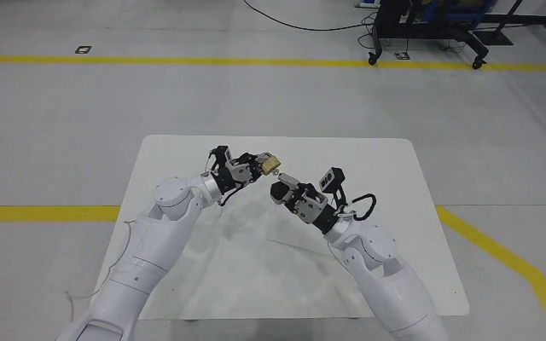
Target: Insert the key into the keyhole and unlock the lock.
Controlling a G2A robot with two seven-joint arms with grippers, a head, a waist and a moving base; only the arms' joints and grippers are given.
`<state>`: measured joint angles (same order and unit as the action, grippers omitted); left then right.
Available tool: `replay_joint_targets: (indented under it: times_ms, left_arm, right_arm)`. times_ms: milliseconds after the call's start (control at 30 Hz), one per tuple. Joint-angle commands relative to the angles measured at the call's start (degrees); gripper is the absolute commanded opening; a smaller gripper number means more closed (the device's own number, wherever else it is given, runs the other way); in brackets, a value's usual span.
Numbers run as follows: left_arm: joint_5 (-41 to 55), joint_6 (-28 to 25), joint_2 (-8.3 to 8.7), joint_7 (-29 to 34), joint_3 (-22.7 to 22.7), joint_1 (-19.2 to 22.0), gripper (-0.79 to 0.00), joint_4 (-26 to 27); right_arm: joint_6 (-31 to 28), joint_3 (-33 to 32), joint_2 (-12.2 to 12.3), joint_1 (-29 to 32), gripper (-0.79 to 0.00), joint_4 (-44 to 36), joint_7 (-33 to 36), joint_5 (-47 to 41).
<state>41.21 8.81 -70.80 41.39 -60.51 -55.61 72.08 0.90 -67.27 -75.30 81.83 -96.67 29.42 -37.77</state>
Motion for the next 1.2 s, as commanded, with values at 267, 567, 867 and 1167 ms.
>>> replay_joint_targets:
  times_ms: [267,567,867,1167]
  left_arm:
    - [-1.4,-1.16,-0.09,1.8,-0.07,-0.11,-0.785,0.44]
    - [-2.97,-1.23,-0.18,3.72,0.32,0.27,-0.785,0.27]
    - [-7.22,-1.86,-0.05,3.92,0.51,0.73,-0.785,0.33]
    - [-11.87,-5.23,-0.01,4.1,1.02,0.94,-0.785,1.0]
  right_arm:
    - [3.03,0.78,-0.24,-1.49,-0.502,2.6,-2.41,-1.43]
    - [2.95,0.13,-0.18,-1.46,-0.785,2.54,-3.19,-1.64]
    - [3.66,0.48,-0.32,-1.7,-0.785,2.78,-4.9,-2.09]
    - [3.09,0.68,-0.8,-1.41,-0.785,3.06,-9.01,-5.11]
